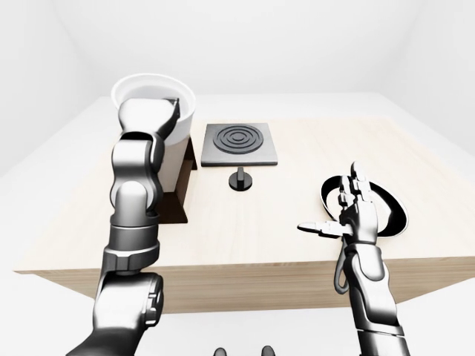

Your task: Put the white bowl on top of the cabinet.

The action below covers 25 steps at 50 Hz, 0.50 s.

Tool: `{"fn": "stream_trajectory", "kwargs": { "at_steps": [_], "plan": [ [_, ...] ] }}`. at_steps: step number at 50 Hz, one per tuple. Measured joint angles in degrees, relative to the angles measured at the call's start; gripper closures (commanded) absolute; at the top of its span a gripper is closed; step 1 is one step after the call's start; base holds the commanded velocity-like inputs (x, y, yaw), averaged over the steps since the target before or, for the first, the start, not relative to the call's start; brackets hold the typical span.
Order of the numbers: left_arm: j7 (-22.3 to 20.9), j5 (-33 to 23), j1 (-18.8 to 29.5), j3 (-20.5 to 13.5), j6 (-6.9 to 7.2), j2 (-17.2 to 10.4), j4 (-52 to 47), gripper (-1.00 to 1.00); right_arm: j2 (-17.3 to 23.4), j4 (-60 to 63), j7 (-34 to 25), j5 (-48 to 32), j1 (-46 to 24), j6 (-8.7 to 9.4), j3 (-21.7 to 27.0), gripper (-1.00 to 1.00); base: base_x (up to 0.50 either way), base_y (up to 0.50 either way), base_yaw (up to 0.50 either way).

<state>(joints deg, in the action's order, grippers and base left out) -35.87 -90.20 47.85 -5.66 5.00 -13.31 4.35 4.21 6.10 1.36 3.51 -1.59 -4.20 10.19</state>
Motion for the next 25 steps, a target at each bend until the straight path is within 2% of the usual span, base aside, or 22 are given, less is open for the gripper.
{"fn": "stream_trajectory", "kwargs": {
  "at_steps": [11, 25],
  "plan": [
    [3.20, 4.38, -1.15, -1.00, 0.00, -3.36, 2.75, 1.00, -0.05, -0.41, 0.11, -0.22, -0.12, -0.26, -0.19, -1.00, 0.00, 0.00, 0.00],
    [9.81, 11.67, -0.84, -1.02, 0.00, -5.50, 8.57, 1.00, -0.07, -0.59, 0.17, -0.40, -0.14, -0.38, -0.35, -1.00, 0.00, 0.00, 0.00]
  ]
}}
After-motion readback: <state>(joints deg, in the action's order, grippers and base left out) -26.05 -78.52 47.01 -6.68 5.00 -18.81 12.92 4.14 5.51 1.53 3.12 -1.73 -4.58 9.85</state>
